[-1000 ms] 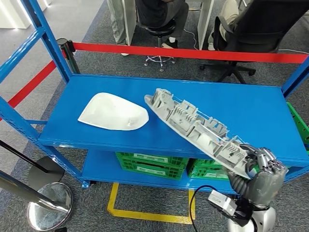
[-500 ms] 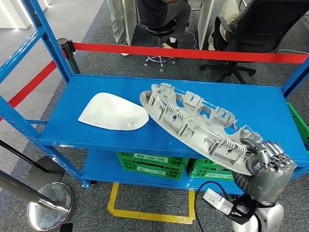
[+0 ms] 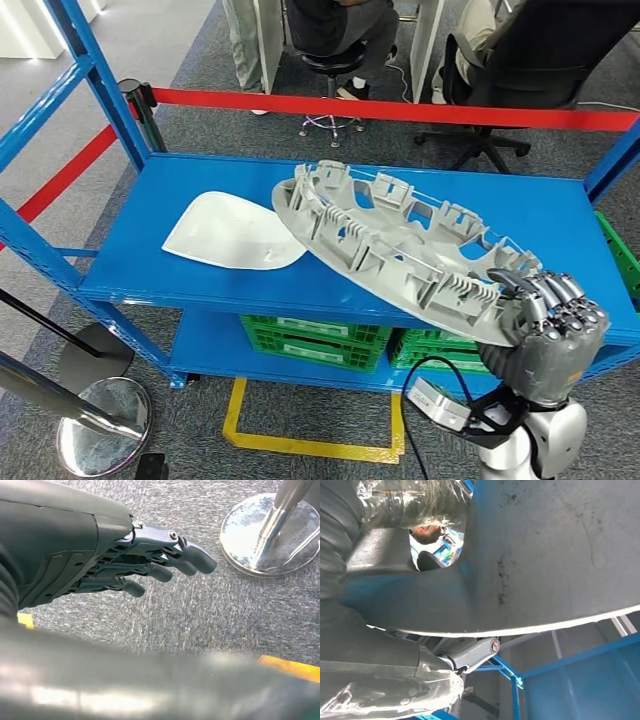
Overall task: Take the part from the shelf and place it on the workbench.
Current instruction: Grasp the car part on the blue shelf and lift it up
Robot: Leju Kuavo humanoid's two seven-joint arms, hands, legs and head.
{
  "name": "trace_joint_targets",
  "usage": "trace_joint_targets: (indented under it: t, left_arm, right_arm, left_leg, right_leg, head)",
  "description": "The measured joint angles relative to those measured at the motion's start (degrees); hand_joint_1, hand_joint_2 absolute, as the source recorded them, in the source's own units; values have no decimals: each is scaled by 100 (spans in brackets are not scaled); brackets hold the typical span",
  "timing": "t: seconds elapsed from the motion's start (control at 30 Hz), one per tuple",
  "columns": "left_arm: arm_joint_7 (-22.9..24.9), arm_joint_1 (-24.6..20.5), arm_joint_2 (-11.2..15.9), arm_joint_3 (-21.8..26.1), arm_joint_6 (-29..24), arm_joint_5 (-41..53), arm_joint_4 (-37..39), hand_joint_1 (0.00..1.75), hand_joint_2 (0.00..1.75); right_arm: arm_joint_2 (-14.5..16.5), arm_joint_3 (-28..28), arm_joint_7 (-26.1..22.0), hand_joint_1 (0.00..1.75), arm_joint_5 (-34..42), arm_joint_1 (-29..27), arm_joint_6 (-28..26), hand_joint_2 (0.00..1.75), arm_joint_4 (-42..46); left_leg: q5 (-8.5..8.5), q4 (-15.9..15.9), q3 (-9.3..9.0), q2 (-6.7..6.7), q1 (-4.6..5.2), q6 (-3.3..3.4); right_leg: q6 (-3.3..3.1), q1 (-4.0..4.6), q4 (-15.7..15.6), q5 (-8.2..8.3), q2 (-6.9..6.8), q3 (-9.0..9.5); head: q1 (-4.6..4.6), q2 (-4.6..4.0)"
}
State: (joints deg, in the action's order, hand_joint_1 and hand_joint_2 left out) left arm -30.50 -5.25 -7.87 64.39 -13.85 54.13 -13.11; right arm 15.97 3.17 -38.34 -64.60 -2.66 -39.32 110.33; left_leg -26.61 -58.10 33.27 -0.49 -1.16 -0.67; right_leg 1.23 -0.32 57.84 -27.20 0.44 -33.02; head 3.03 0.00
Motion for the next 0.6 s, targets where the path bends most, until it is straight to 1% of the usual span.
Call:
trace_joint_targets:
  t: [0.23, 0.4, 0.6]
  left_arm:
    - [33, 2, 14, -48, 11, 41, 0, 0, 175]
    - [219, 2, 15, -51, -184, 36, 0, 0, 175]
    - [260, 2, 14, -47, -333, -23, 0, 0, 175]
  right_arm:
    - [-1, -5, 0, 175, 118, -1, 0, 175, -1]
    - [-1, -5, 0, 175, 486, 0, 0, 175, -51]
    - [-1, -1, 0, 175, 783, 4, 0, 175, -115]
  left_leg:
    - [0, 0, 0, 0, 0, 0]
    - [0, 0, -1, 0, 0, 0]
    - [0, 0, 0, 0, 0, 0]
  right_leg:
    - [0, 0, 0, 0, 0, 0]
    - [0, 0, 0, 0, 0, -1]
    - [0, 0, 0, 0, 0, -1]
  head:
    - [1, 0]
    - [0, 0]
    - [0, 0]
